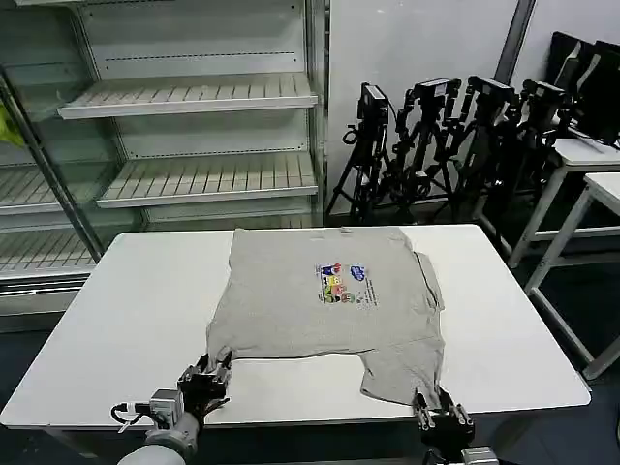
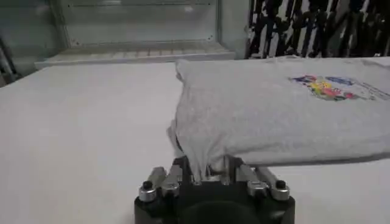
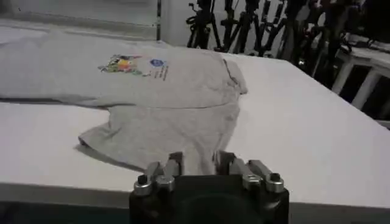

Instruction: Fold and organize the clothes.

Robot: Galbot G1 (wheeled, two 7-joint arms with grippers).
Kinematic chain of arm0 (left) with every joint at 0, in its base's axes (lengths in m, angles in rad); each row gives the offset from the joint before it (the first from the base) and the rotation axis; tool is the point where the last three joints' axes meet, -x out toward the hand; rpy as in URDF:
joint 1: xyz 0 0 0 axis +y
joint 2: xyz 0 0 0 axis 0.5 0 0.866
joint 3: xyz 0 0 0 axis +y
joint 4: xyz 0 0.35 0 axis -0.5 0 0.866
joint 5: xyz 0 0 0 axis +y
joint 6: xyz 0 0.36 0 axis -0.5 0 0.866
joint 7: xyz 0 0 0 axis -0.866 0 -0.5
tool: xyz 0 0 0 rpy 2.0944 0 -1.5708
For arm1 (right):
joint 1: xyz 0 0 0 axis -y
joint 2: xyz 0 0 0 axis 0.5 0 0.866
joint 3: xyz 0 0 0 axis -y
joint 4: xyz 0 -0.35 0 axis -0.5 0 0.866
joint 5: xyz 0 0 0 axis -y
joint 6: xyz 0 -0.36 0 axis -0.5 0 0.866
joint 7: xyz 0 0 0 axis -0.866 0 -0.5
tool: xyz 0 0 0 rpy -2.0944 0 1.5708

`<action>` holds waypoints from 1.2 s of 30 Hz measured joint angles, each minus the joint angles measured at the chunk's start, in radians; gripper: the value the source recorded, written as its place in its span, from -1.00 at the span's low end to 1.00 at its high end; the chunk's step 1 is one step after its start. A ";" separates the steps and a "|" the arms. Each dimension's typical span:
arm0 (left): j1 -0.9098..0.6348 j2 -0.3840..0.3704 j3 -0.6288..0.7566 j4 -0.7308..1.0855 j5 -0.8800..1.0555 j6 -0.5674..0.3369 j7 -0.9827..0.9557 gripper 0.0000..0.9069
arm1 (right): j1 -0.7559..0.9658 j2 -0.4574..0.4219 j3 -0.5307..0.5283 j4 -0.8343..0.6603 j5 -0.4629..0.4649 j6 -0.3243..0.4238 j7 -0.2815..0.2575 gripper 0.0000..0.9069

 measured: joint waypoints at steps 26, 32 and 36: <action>0.173 0.022 -0.103 -0.293 -0.006 0.004 0.008 -0.96 | -0.099 -0.080 0.143 0.261 0.148 0.071 0.033 -1.00; 0.144 0.050 -0.107 -0.293 -0.029 -0.005 0.015 -0.96 | 0.040 -0.120 0.150 0.222 0.222 0.074 0.050 -1.00; 0.087 0.072 -0.098 -0.251 -0.053 -0.014 0.023 -0.96 | 0.149 -0.152 0.138 0.158 0.262 0.071 0.058 -1.00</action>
